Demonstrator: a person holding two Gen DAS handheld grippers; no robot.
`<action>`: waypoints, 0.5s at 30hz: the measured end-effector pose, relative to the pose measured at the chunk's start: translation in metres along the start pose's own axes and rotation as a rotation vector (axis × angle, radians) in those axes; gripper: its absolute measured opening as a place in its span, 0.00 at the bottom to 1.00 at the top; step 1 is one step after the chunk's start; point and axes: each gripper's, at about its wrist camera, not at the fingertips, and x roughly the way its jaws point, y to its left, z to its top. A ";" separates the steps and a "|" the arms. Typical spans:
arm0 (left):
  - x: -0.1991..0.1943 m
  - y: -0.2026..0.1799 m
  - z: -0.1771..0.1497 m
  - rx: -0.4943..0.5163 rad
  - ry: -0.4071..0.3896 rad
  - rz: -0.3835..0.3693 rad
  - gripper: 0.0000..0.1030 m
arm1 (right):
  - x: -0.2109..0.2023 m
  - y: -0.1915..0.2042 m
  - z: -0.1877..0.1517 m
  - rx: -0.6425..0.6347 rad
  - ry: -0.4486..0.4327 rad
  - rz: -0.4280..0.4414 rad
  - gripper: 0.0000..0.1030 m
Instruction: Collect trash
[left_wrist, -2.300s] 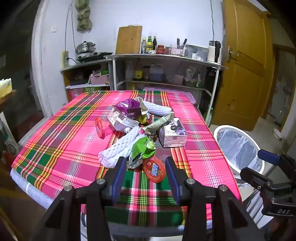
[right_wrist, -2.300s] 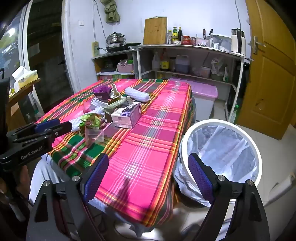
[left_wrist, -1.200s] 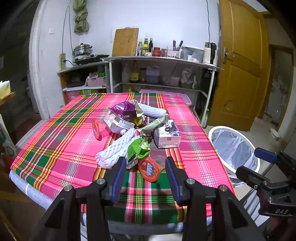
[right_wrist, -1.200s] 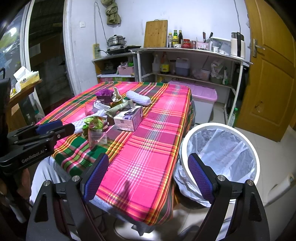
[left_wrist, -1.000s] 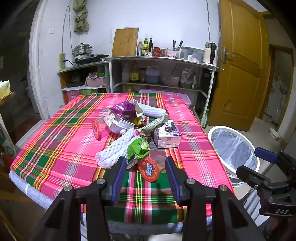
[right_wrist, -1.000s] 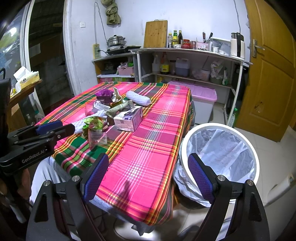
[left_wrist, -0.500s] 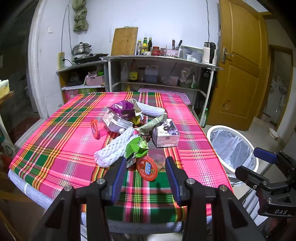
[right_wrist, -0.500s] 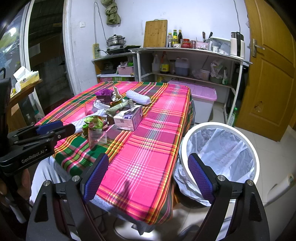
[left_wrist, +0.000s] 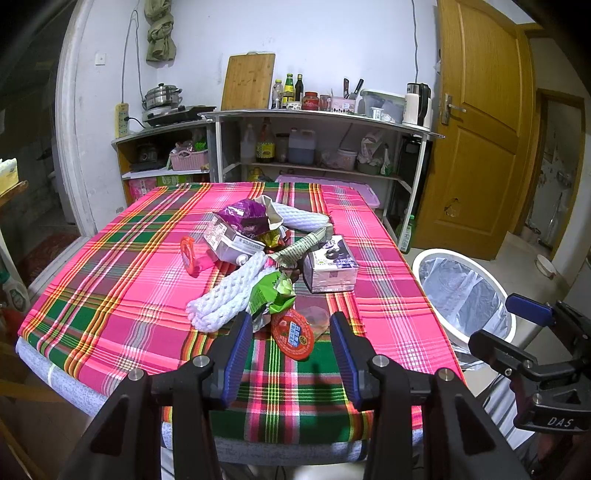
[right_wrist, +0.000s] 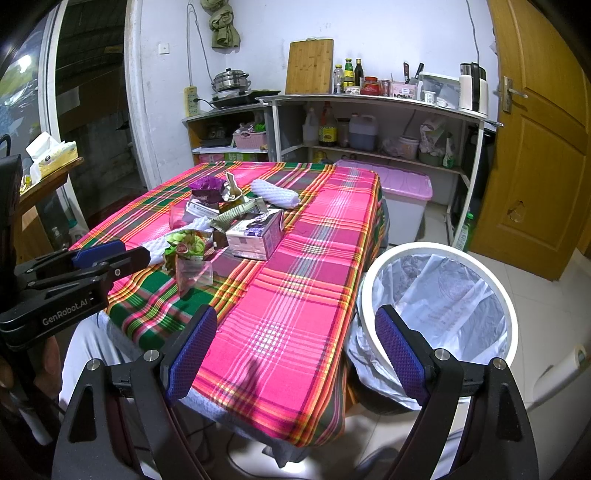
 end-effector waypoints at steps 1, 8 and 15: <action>0.000 0.000 0.000 0.000 0.000 0.000 0.42 | 0.001 0.000 0.000 0.000 0.000 0.000 0.85; 0.000 -0.001 0.000 0.001 0.001 -0.002 0.42 | 0.001 0.000 0.000 0.000 0.001 0.000 0.85; 0.000 0.000 -0.001 0.000 0.001 -0.002 0.42 | 0.001 0.000 0.000 0.000 0.000 0.000 0.85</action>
